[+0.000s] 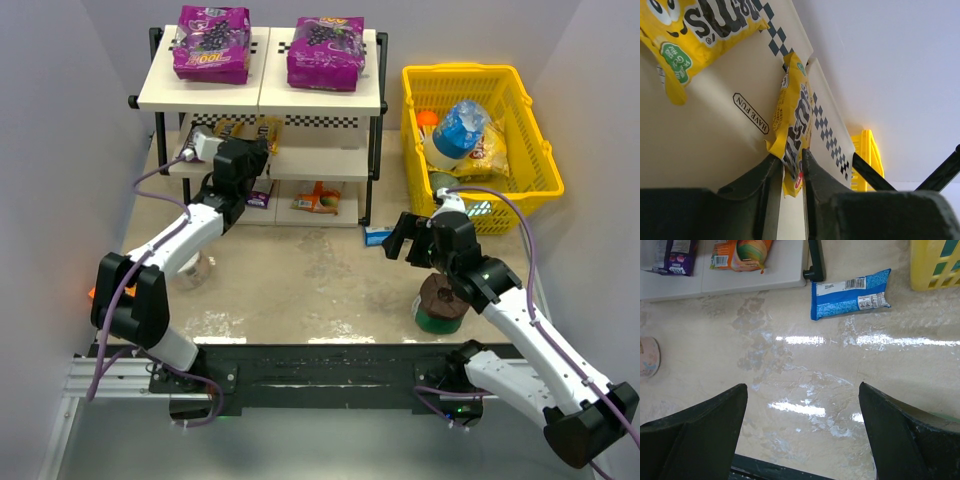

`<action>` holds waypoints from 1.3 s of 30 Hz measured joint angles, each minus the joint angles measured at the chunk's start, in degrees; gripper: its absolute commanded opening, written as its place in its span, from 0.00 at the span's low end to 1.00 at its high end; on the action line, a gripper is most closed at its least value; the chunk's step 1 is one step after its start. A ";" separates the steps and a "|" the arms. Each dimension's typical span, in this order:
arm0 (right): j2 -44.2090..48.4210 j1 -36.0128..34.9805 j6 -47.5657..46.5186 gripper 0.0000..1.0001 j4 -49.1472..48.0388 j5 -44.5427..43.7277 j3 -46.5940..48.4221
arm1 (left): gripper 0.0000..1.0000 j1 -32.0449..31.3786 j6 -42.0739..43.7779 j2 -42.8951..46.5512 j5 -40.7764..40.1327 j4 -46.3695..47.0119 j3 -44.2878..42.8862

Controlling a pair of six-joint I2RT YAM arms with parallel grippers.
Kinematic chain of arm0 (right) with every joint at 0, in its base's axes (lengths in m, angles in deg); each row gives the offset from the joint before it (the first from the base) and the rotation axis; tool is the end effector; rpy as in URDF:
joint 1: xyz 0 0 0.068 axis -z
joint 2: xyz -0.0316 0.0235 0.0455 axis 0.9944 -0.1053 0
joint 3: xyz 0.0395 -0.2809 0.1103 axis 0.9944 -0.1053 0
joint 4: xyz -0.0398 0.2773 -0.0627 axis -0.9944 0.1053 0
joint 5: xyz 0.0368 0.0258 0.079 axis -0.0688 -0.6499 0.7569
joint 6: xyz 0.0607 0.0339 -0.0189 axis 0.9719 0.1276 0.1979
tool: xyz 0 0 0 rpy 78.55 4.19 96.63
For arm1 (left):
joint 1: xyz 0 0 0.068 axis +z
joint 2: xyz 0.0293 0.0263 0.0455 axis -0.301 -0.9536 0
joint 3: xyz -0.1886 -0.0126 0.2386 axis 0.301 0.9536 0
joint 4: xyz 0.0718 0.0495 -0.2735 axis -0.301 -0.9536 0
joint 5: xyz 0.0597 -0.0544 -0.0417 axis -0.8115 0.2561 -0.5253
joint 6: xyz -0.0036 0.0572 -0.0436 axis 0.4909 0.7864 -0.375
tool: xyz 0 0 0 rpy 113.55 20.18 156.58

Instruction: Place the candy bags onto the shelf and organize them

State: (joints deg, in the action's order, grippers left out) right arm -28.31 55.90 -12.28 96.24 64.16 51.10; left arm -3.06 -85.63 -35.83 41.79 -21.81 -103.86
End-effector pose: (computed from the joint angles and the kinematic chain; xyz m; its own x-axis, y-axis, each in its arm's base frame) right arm 0.1953 0.0943 0.3168 -0.5955 0.3097 -0.7412 -0.0319 0.9129 0.4070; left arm 0.3982 -0.1256 0.3303 -0.0402 -0.9314 -0.3617 -0.1929 0.3624 -0.9119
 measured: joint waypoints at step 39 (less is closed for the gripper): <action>-0.07 0.00 0.50 0.97 0.02 -0.26 -0.02 | 0.17 0.00 3.13 10.54 5.49 -0.13 10.40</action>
State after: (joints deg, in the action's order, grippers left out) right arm -28.37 55.90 -11.77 96.26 63.90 51.08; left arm -3.06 -82.51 -25.29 47.27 -21.94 -93.46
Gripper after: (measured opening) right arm 0.973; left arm 0.203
